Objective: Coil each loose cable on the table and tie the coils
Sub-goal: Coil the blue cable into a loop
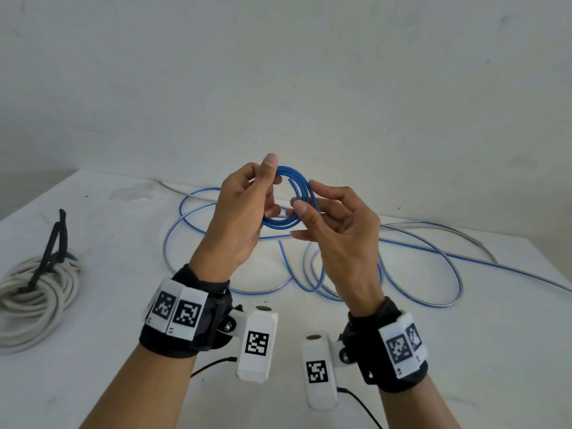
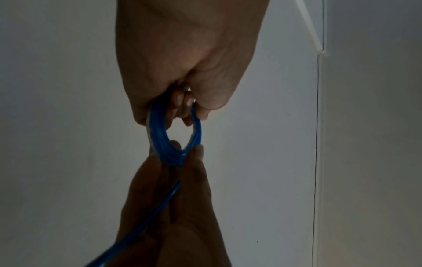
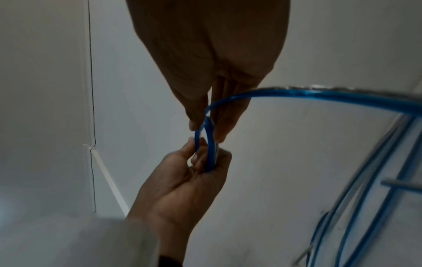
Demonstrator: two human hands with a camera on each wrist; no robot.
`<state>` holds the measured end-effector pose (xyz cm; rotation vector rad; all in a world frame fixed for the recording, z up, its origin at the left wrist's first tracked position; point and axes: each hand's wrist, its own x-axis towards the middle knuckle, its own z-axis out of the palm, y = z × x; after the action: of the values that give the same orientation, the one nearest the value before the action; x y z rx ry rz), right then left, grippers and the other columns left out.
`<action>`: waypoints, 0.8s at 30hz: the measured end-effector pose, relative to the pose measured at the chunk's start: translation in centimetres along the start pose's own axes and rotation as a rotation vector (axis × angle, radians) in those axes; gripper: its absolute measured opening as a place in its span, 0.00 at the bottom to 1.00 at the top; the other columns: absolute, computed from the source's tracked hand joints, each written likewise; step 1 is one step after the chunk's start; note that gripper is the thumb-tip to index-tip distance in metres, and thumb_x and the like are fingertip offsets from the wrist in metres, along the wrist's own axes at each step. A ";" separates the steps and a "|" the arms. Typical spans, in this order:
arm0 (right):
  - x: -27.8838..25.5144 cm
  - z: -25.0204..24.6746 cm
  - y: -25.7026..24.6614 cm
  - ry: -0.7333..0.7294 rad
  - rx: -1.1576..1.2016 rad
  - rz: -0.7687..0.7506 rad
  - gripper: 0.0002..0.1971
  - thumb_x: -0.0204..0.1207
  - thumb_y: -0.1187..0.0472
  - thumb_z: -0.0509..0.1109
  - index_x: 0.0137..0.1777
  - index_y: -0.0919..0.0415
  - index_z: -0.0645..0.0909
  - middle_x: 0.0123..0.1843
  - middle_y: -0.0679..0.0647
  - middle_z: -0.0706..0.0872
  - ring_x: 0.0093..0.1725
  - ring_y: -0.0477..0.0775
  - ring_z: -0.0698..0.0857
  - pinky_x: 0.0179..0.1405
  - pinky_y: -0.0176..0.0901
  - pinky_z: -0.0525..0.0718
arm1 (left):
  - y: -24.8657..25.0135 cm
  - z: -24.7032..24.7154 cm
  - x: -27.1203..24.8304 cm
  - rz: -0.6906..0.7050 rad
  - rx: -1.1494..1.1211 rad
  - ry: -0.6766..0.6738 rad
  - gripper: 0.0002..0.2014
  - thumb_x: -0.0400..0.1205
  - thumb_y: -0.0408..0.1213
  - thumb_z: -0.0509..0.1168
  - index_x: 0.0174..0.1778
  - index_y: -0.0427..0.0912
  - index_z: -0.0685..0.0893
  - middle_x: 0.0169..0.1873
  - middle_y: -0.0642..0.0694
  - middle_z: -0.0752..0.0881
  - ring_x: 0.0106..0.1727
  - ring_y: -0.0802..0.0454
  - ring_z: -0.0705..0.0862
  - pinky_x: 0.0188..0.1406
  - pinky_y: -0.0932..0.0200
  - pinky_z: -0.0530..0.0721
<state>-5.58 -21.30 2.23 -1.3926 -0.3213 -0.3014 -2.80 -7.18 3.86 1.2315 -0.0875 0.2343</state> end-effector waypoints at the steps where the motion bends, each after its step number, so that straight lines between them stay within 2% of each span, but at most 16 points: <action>1: -0.1 0.2 0.0 0.029 0.006 -0.015 0.11 0.78 0.68 0.77 0.58 0.58 0.85 0.48 0.61 0.94 0.48 0.60 0.94 0.38 0.45 0.91 | 0.0 0.3 -0.1 -0.007 -0.017 0.002 0.17 0.90 0.46 0.61 0.40 0.38 0.76 0.21 0.55 0.66 0.23 0.58 0.64 0.27 0.64 0.70; 3: -0.1 0.3 0.0 0.076 -0.017 -0.049 0.11 0.78 0.69 0.77 0.57 0.56 0.86 0.48 0.59 0.94 0.46 0.59 0.94 0.36 0.43 0.91 | -0.1 0.6 -0.2 -0.021 -0.043 -0.019 0.17 0.90 0.46 0.61 0.42 0.37 0.77 0.21 0.54 0.65 0.23 0.58 0.64 0.28 0.63 0.72; 5: 0.3 -0.4 -0.3 0.070 -0.055 -0.047 0.10 0.78 0.69 0.77 0.56 0.55 0.87 0.47 0.58 0.94 0.46 0.58 0.94 0.36 0.41 0.90 | -0.1 0.3 -0.1 -0.014 0.010 -0.077 0.18 0.87 0.50 0.63 0.45 0.36 0.80 0.25 0.51 0.70 0.25 0.57 0.69 0.35 0.58 0.78; 7: 0.8 -1.5 -0.6 -0.014 -0.114 -0.020 0.10 0.78 0.68 0.78 0.56 0.54 0.88 0.46 0.56 0.94 0.44 0.57 0.94 0.36 0.39 0.88 | -0.1 -0.6 0.2 0.033 0.184 -0.158 0.21 0.81 0.53 0.68 0.55 0.37 0.85 0.34 0.45 0.83 0.34 0.53 0.83 0.48 0.50 0.87; 9: 1.2 -2.6 -0.9 -0.143 -0.214 0.002 0.11 0.79 0.68 0.77 0.55 0.52 0.89 0.46 0.54 0.94 0.42 0.57 0.94 0.36 0.40 0.88 | 0.1 -1.7 0.2 0.090 0.392 -0.278 0.16 0.82 0.47 0.73 0.61 0.42 0.88 0.45 0.43 0.91 0.47 0.45 0.90 0.55 0.49 0.90; 10: 1.3 -3.0 -1.0 -0.193 -0.271 0.008 0.11 0.79 0.68 0.77 0.55 0.51 0.90 0.45 0.52 0.94 0.41 0.56 0.93 0.36 0.40 0.88 | 0.3 -2.1 0.1 0.109 0.488 -0.345 0.13 0.82 0.42 0.74 0.60 0.43 0.89 0.47 0.44 0.92 0.50 0.43 0.91 0.56 0.50 0.90; 12: 1.4 -3.5 -1.1 -0.264 -0.374 0.016 0.11 0.80 0.67 0.76 0.55 0.50 0.91 0.44 0.50 0.94 0.40 0.55 0.92 0.37 0.41 0.88 | 0.4 -2.7 -0.1 0.076 0.597 -0.451 0.10 0.81 0.37 0.75 0.57 0.43 0.91 0.43 0.42 0.93 0.47 0.41 0.92 0.53 0.53 0.90; 14: 1.4 -3.9 -1.1 -0.317 -0.432 0.030 0.11 0.81 0.67 0.75 0.55 0.50 0.92 0.44 0.50 0.93 0.40 0.53 0.91 0.37 0.38 0.86 | 0.5 -2.9 -0.1 0.000 0.621 -0.501 0.09 0.78 0.35 0.77 0.54 0.41 0.92 0.39 0.42 0.93 0.42 0.48 0.92 0.48 0.58 0.90; 16: 1.4 -4.2 -1.1 -0.352 -0.469 0.036 0.09 0.81 0.66 0.75 0.56 0.53 0.92 0.45 0.50 0.93 0.40 0.52 0.91 0.37 0.35 0.84 | 0.6 -3.0 -0.1 -0.056 0.656 -0.507 0.09 0.76 0.35 0.79 0.51 0.43 0.93 0.39 0.46 0.94 0.41 0.56 0.91 0.44 0.63 0.88; 19: 1.3 -3.9 -1.0 -0.363 -0.499 0.021 0.09 0.81 0.65 0.75 0.56 0.54 0.93 0.46 0.49 0.93 0.41 0.50 0.91 0.39 0.35 0.85 | 0.7 -3.0 -0.2 -0.100 0.635 -0.471 0.10 0.73 0.35 0.81 0.49 0.43 0.94 0.38 0.44 0.94 0.40 0.54 0.92 0.44 0.59 0.91; 21: 1.4 -3.8 -1.2 -0.300 -0.464 0.009 0.09 0.81 0.66 0.75 0.55 0.53 0.93 0.46 0.48 0.94 0.44 0.49 0.92 0.40 0.36 0.87 | 0.9 -3.1 -0.2 -0.092 0.579 -0.416 0.09 0.72 0.34 0.81 0.48 0.41 0.93 0.37 0.40 0.94 0.39 0.50 0.92 0.46 0.54 0.92; 24: 1.7 -4.2 -1.6 -0.126 -0.336 -0.033 0.07 0.80 0.66 0.77 0.51 0.54 0.92 0.44 0.52 0.94 0.44 0.52 0.94 0.38 0.39 0.89 | 1.2 -3.2 0.0 -0.066 0.435 -0.320 0.10 0.70 0.34 0.80 0.47 0.38 0.92 0.35 0.39 0.92 0.37 0.49 0.91 0.44 0.54 0.93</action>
<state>-4.43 -25.74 3.69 -1.7429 -0.4112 -0.3051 -3.25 -3.79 3.93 1.6964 -0.2836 -0.0073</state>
